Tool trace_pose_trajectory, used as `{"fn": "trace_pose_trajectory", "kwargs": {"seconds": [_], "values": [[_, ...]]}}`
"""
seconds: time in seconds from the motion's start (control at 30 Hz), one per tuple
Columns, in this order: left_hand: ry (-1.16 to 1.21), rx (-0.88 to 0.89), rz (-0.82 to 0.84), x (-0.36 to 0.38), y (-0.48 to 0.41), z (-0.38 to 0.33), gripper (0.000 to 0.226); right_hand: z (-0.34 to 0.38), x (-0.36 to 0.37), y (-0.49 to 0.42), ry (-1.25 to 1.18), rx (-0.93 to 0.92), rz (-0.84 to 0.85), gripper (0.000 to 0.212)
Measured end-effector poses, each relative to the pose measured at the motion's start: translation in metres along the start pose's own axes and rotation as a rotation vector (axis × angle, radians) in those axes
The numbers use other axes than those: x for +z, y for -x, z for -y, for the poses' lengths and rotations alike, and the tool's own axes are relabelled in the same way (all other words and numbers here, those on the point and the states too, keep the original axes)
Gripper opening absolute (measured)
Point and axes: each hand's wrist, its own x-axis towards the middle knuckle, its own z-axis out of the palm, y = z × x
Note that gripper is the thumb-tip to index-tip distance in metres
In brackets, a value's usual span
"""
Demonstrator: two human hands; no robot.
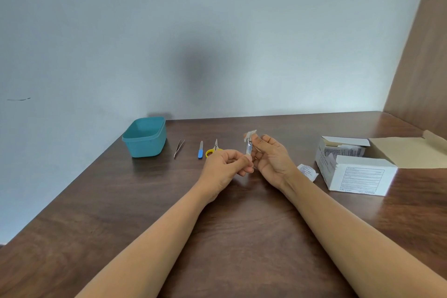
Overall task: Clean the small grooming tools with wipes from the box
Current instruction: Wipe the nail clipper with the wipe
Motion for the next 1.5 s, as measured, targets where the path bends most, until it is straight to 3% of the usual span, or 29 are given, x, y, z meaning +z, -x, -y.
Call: {"fn": "trace_pose_trajectory", "kwargs": {"seconds": [0.23, 0.43, 0.63, 0.73, 0.87, 1.1, 1.37, 1.5], "values": [[-0.080, 0.058, -0.008, 0.000, -0.001, 0.006, 0.023, 0.000, -0.002, -0.001, 0.005, -0.069, -0.099, 0.034], [-0.074, 0.033, -0.104, -0.002, -0.002, 0.005, 0.024, 0.004, 0.001, 0.000, -0.150, -0.061, -0.192, 0.033], [-0.174, 0.021, -0.195, -0.025, 0.000, -0.009, 0.020, -0.001, 0.006, 0.003, -0.100, -0.016, -0.138, 0.027], [-0.304, -0.012, -0.195, -0.055, -0.002, -0.018, 0.021, -0.004, 0.012, 0.004, -0.061, -0.006, -0.125, 0.026], [-0.546, -0.041, -0.372, -0.116, -0.007, -0.030, 0.026, -0.010, 0.019, 0.004, 0.001, 0.029, -0.110, 0.024], [-0.977, -0.284, -0.576, -0.197, -0.022, -0.060, 0.018, -0.018, 0.037, -0.013, 0.066, 0.006, -0.180, 0.026], [-1.346, -0.383, -0.438, -0.210, -0.058, -0.053, 0.024, -0.030, 0.045, -0.041, 0.118, -0.081, -0.248, 0.026], [-1.474, -0.388, -0.322, -0.206, -0.072, -0.048, 0.008, -0.032, 0.045, -0.050, 0.180, -0.081, -0.244, 0.024]]}}
